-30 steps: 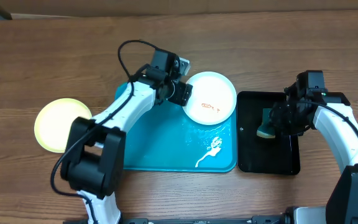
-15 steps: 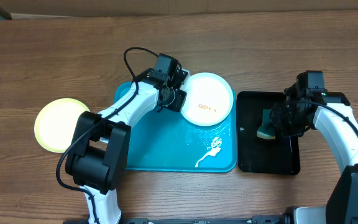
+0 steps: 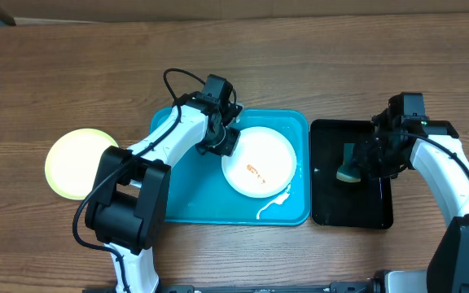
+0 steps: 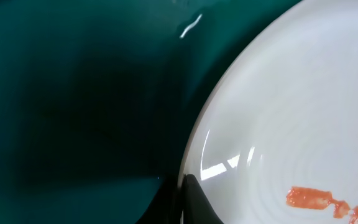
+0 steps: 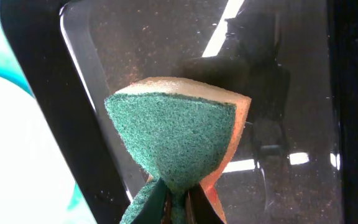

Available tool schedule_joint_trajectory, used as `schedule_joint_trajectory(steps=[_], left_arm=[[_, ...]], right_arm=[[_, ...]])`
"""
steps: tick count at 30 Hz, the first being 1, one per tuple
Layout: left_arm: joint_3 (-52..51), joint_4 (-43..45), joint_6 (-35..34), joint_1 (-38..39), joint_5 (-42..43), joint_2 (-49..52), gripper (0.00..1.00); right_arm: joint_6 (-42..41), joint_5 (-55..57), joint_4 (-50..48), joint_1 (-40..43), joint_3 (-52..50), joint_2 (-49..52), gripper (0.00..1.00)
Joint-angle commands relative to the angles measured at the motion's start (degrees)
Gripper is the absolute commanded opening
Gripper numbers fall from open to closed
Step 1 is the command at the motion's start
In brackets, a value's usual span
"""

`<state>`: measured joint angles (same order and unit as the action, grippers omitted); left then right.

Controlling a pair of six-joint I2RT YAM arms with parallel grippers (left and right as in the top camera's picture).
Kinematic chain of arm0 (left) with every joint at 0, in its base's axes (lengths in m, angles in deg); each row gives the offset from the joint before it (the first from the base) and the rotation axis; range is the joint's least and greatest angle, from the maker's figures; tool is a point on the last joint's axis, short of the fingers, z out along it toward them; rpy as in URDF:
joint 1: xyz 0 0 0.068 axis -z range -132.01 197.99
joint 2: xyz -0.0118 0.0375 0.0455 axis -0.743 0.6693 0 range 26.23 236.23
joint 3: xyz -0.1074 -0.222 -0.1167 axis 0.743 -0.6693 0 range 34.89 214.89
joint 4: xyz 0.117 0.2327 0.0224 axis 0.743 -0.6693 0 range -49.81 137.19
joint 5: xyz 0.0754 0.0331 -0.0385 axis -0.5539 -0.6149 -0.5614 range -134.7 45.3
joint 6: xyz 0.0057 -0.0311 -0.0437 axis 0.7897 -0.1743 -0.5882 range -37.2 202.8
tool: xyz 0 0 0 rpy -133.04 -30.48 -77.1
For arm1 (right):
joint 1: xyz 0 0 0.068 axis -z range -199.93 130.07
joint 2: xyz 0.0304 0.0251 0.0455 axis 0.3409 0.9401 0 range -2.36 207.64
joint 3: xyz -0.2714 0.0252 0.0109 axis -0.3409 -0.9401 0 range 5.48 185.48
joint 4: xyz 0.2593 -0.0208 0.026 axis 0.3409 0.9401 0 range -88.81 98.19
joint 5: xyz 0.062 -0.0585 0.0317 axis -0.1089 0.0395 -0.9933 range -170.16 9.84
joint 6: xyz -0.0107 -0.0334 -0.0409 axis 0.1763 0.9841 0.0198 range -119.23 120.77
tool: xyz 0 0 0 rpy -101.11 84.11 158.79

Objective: Clean dirty plates on tray and stack at the side
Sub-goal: 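Move left gripper to white plate rim and grip it, then bring sponge over white plate with right gripper and scrub it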

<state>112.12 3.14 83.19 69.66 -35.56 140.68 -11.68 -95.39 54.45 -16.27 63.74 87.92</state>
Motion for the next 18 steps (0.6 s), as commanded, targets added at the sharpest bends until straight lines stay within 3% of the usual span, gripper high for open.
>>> schedule_joint_trajectory(steps=[1, 9, 13, 18], left_arm=[[-0.5, -2.4, -1.5, 0.1, -2.1, 0.9, 0.04], [-0.5, -5.9, -10.5, 0.1, -0.6, 0.9, 0.04], [-0.5, -5.9, -10.6, 0.1, 5.2, 0.9, 0.04], [-0.5, -5.9, -12.1, 0.1, 5.6, 0.9, 0.04]], right_arm=[[3.7, -4.1, 0.0, -0.2, 1.0, -0.2, 0.04], [8.5, -14.1, 2.8, -3.9, 7.4, -0.2, 0.04], [8.4, -13.9, 1.6, -11.9, 8.6, -0.2, 0.04], [7.7, -8.5, -3.1, -23.6, 8.5, 0.2, 0.04]])
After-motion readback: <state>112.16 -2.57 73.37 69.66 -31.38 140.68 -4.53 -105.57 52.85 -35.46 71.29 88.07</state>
